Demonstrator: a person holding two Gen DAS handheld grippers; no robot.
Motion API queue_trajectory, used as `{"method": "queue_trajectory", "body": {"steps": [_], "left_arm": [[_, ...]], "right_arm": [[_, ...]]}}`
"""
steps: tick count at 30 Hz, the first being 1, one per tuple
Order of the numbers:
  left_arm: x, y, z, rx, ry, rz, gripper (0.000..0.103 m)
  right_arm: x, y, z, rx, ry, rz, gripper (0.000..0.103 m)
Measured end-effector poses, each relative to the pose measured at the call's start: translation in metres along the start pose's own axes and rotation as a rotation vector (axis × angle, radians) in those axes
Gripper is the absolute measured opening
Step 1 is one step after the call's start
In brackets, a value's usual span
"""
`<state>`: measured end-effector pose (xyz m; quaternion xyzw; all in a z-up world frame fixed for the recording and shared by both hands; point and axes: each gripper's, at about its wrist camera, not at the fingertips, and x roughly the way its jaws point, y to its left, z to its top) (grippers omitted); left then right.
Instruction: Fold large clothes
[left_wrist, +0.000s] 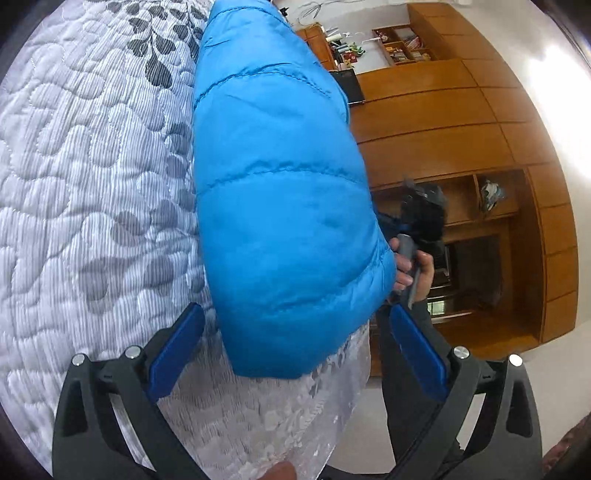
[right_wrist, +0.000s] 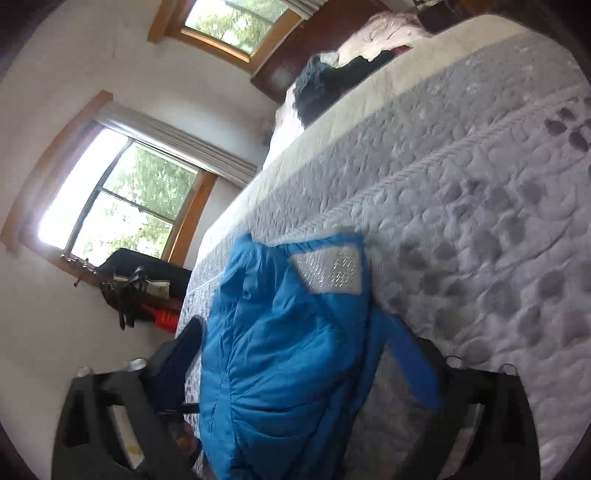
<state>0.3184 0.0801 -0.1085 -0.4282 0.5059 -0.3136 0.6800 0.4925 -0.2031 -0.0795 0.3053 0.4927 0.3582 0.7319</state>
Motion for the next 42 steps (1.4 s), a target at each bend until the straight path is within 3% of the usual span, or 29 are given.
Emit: {"method": "queue_trajectory", "body": {"steps": [4, 9, 12, 18, 22, 27, 28, 30, 33, 37, 42], "left_arm": [[0.017, -0.005, 0.006, 0.001, 0.010, -0.014, 0.100], [0.026, -0.011, 0.012, -0.002, 0.005, -0.018, 0.100], [0.029, -0.012, 0.016, -0.017, 0.011, -0.007, 0.100], [0.042, -0.011, 0.035, -0.112, 0.029, 0.000, 0.100], [0.061, -0.023, 0.034, -0.078, 0.083, 0.066, 0.100], [0.076, -0.031, 0.039, -0.093, 0.095, 0.068, 0.100], [0.078, -0.033, 0.039, -0.089, 0.097, 0.069, 0.100], [0.078, -0.034, 0.038, -0.096, 0.100, 0.060, 0.100], [0.076, -0.033, 0.040, -0.095, 0.114, 0.076, 0.094], [0.070, -0.034, 0.039, -0.072, 0.131, 0.093, 0.086], [0.047, -0.040, 0.030, -0.044, 0.159, 0.100, 0.085]], "right_arm": [[0.015, -0.040, -0.001, 0.125, 0.130, 0.052, 0.100], [0.040, -0.058, -0.008, 0.141, 0.212, 0.139, 0.100], [0.052, -0.054, -0.005, 0.127, 0.246, 0.137, 0.100], [0.078, -0.042, 0.004, 0.122, 0.279, 0.148, 0.100], [0.089, -0.033, 0.009, 0.100, 0.304, 0.152, 0.100], [0.095, -0.030, 0.011, 0.095, 0.294, 0.157, 0.100], [0.095, -0.029, 0.010, 0.086, 0.288, 0.149, 0.098], [0.096, -0.027, 0.006, 0.084, 0.294, 0.154, 0.070], [0.086, -0.028, 0.000, 0.076, 0.271, 0.177, 0.054], [0.082, -0.007, -0.010, 0.065, 0.226, 0.195, 0.046], [0.083, 0.029, -0.034, 0.042, 0.195, 0.206, 0.043]]}}
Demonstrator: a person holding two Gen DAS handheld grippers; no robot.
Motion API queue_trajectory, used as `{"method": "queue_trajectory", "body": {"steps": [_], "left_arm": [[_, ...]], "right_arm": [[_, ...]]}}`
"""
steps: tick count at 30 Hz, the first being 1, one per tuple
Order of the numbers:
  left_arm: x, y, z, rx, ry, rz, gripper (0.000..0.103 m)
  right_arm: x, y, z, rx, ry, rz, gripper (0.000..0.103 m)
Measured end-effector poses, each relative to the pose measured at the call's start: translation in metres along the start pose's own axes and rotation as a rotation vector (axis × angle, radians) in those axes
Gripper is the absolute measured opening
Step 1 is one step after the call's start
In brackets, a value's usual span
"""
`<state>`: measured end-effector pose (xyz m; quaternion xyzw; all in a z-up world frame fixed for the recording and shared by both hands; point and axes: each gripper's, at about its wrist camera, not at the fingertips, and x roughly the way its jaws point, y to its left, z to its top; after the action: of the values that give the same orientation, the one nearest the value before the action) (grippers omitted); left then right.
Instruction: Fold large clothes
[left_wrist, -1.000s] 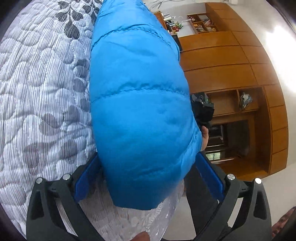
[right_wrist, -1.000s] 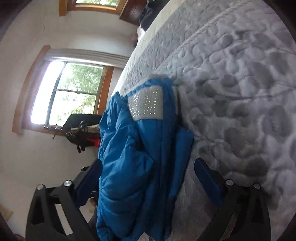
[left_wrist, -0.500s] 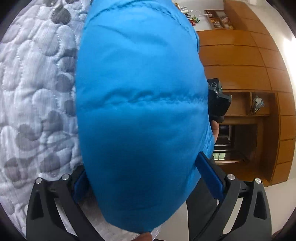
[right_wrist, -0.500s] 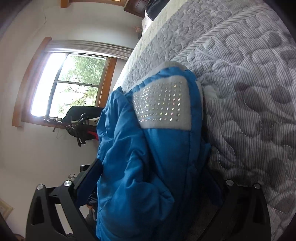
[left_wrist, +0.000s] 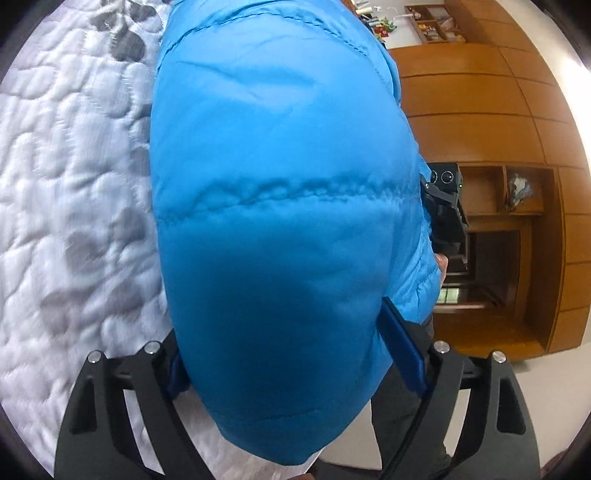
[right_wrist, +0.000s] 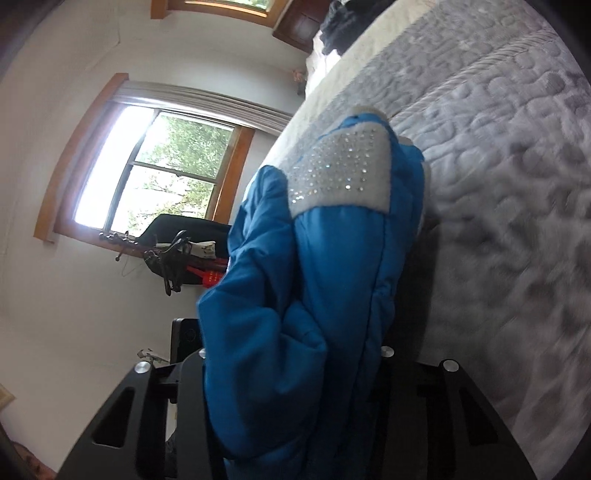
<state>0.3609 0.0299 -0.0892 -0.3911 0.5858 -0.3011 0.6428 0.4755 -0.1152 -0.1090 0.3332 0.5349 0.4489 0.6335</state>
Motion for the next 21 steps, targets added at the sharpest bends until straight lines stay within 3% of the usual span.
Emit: {"method": "queue_trajectory", "body": {"steps": [9, 16, 17, 20, 21], "left_arm": [[-0.083, 0.031, -0.065, 0.044, 0.029, 0.064, 0.087], [-0.128, 0.064, -0.123, 0.039, -0.011, 0.058, 0.092], [-0.125, 0.067, -0.124, 0.033, -0.019, 0.062, 0.094], [-0.124, 0.078, -0.127, 0.019, -0.049, 0.064, 0.098], [-0.126, 0.074, -0.128, 0.025, -0.058, 0.077, 0.097]], "right_arm": [[0.077, 0.069, -0.088, -0.041, 0.023, 0.007, 0.043], [0.137, 0.089, -0.142, -0.050, 0.085, 0.065, 0.044], [0.143, 0.086, -0.145, -0.049, 0.084, 0.063, 0.048], [0.155, 0.077, -0.149, -0.064, 0.046, -0.020, 0.076], [0.154, 0.076, -0.150, -0.054, 0.042, -0.027, 0.077]]}}
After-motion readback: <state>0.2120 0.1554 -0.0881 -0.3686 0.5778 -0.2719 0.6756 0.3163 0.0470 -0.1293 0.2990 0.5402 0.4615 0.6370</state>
